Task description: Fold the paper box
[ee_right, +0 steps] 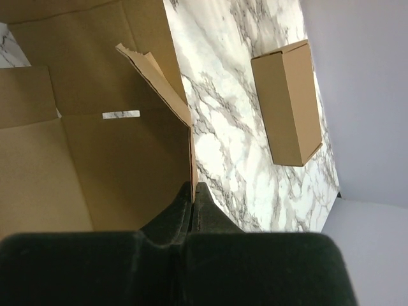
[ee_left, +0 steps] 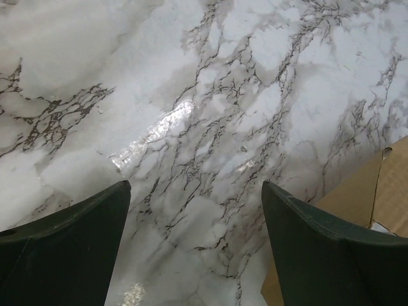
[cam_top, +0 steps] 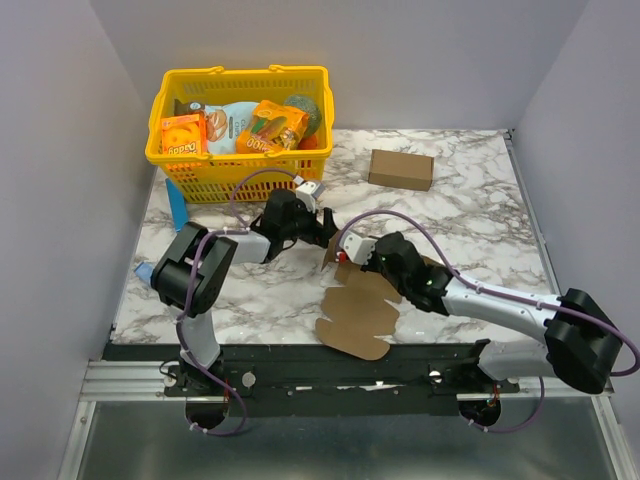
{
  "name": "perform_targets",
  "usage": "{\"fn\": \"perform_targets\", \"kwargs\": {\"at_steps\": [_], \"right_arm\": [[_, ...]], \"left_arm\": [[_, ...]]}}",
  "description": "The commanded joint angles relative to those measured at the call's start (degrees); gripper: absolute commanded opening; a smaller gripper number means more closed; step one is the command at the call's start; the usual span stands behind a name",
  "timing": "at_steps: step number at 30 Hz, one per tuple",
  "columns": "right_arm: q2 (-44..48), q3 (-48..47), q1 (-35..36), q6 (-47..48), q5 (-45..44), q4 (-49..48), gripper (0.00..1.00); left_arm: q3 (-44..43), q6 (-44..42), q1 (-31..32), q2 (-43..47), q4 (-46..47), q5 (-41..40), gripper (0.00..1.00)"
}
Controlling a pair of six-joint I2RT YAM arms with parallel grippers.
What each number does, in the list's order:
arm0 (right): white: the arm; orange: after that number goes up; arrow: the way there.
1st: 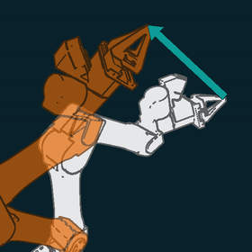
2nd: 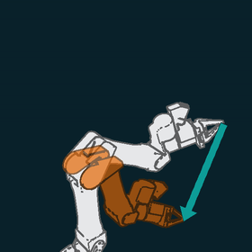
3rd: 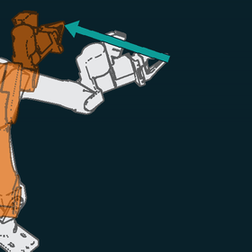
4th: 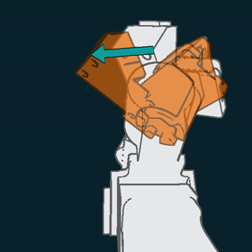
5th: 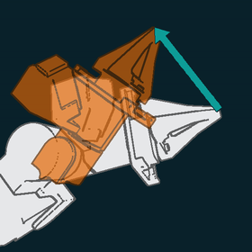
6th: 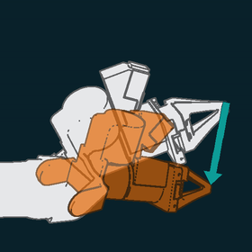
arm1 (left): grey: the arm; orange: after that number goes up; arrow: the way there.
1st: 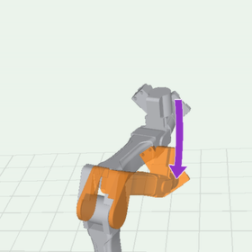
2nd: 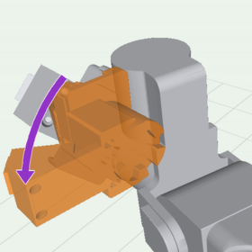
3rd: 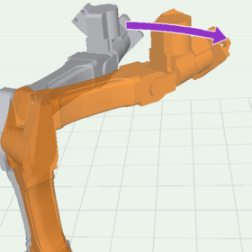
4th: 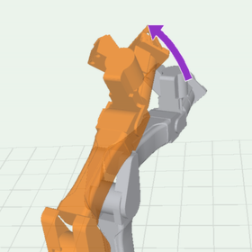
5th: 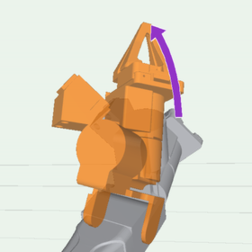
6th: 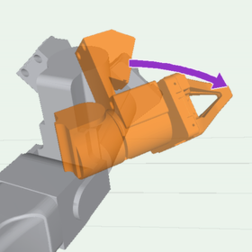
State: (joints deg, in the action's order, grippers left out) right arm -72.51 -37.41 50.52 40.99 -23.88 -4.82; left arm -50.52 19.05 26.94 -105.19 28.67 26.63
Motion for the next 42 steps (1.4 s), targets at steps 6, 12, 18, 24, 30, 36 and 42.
{"fn": "perform_targets", "kwargs": {"at_steps": [6, 12, 18, 24, 30, 36, 42], "right_arm": [[-3.60, 1.29, 0.37, 2.60, -1.08, -2.47, 0.01], [-5.36, 1.20, 0.54, 3.13, -2.05, -4.40, 0.01], [-6.24, 1.11, 0.80, 2.69, -2.66, -5.28, 0.01], [-5.54, 1.64, 0.89, 2.07, -3.28, -5.81, 0.01], [-4.92, 1.81, 0.81, 0.85, -3.98, -6.16, 0.01], [-3.25, 2.86, 0.89, 0.75, -6.53, -9.58, 0.01], [-4.91, 4.54, 0.89, 6.99, -9.34, -19.77, 0.01]], "left_arm": [[3.67, 0.81, 3.38, 1.65, 2.36, -3.87, 0.92], [5.17, 2.22, 6.10, 1.56, 4.55, -4.04, 0.92], [6.40, 4.06, 9.18, 1.91, 6.84, -5.54, 0.92], [9.73, 6.87, 11.56, 4.28, 10.26, -10.98, 0.92], [15.00, 9.96, 12.70, 6.57, 17.21, -14.49, 0.93], [16.77, 8.64, 12.79, 7.01, 18.88, -15.21, 0.93], [13.54, 4.96, 12.79, 6.84, 17.31, -14.77, 0.94]]}}
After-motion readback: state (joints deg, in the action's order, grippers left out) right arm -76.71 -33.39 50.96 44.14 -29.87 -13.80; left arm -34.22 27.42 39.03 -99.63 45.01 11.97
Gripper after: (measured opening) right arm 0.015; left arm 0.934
